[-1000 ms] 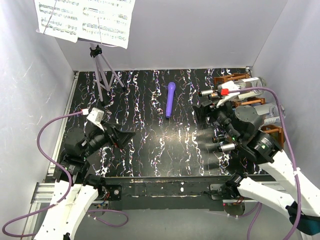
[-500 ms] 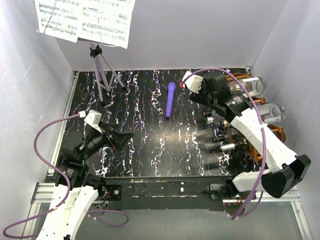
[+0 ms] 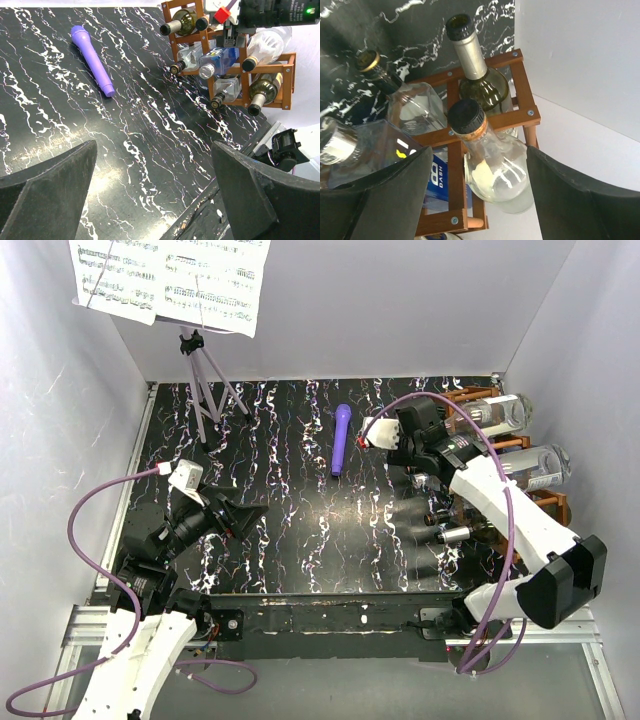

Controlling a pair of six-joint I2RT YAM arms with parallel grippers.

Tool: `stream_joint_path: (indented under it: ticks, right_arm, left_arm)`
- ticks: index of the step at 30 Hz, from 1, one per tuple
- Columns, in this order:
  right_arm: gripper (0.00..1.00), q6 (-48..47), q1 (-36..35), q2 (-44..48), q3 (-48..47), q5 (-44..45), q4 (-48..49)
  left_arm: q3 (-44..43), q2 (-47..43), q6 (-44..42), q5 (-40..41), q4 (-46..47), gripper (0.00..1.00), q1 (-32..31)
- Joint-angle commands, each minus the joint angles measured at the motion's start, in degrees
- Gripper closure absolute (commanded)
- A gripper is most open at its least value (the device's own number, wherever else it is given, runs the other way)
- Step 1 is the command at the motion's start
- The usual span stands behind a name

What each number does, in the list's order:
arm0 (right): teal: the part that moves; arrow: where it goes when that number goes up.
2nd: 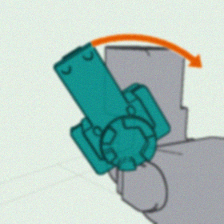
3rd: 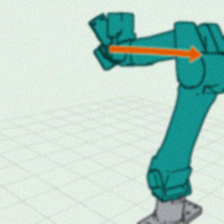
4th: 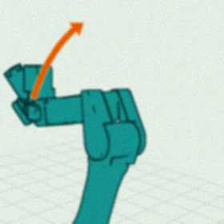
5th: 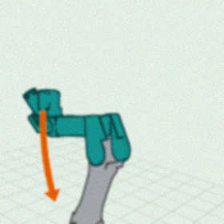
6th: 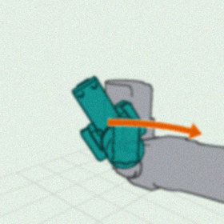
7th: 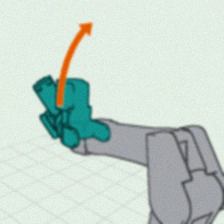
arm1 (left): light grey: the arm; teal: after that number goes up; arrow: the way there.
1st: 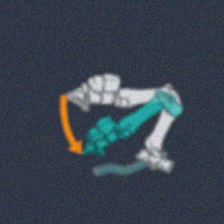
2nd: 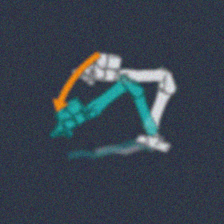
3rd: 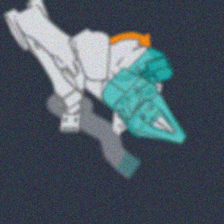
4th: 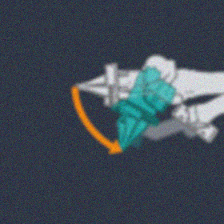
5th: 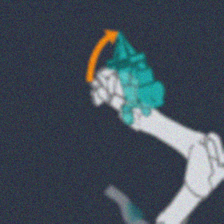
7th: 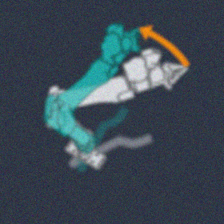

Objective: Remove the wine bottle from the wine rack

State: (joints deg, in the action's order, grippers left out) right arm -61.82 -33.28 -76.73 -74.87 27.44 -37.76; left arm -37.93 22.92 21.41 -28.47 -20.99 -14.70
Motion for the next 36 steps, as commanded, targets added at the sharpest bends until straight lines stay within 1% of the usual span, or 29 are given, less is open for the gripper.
stream_joint_path:
  ticks: [1, 6, 10, 16, 21, 25, 27, 32, 36]
  right_arm:
    - [0.17, -7.9, 1.0, -1.2, 0.4, 4.3, 4.7]
    - [0.17, -10.1, 2.7, -1.9, 1.9, 5.1, 6.6]
    - [0.17, -12.1, 5.1, -0.7, 4.3, 3.2, 10.1]
    - [0.26, -13.1, 8.4, 1.6, 6.8, -5.5, 12.4]
    - [0.3, -13.7, 10.8, 1.0, 7.5, -8.1, 13.6]
    - [0.35, -13.1, 13.4, 2.0, 8.0, -13.6, 13.9]
    - [0.35, -13.5, 13.9, 3.3, 9.8, -16.5, 15.9]
    - [0.31, -14.6, 16.2, 5.2, 14.5, -20.9, 21.0]
    - [0.32, -14.0, 17.7, 4.1, 14.5, -23.4, 23.0]
  left_arm:
    - [0.1, -0.2, -0.7, 0.1, -0.5, 0.02, 0.3]
    - [0.1, -0.2, -0.8, 0.1, -0.5, 0.02, 0.3]
    - [0.1, -0.3, -0.8, 0.3, -0.5, 0.02, 0.3]
    - [0.1, -0.6, -0.9, 0.9, -0.6, 0.02, 0.3]
    - [0.1, -0.9, -1.0, 0.9, -0.7, 0.02, 0.4]
    - [0.1, -1.0, -0.9, 0.9, -0.7, 0.02, 0.2]
    - [0.1, -0.9, -0.8, 0.7, -0.7, 0.02, 0.3]
    - [0.1, -0.8, -1.0, 1.0, -0.7, 0.02, 0.3]
    - [0.1, -0.8, -1.0, 1.0, -0.8, 0.02, 0.3]
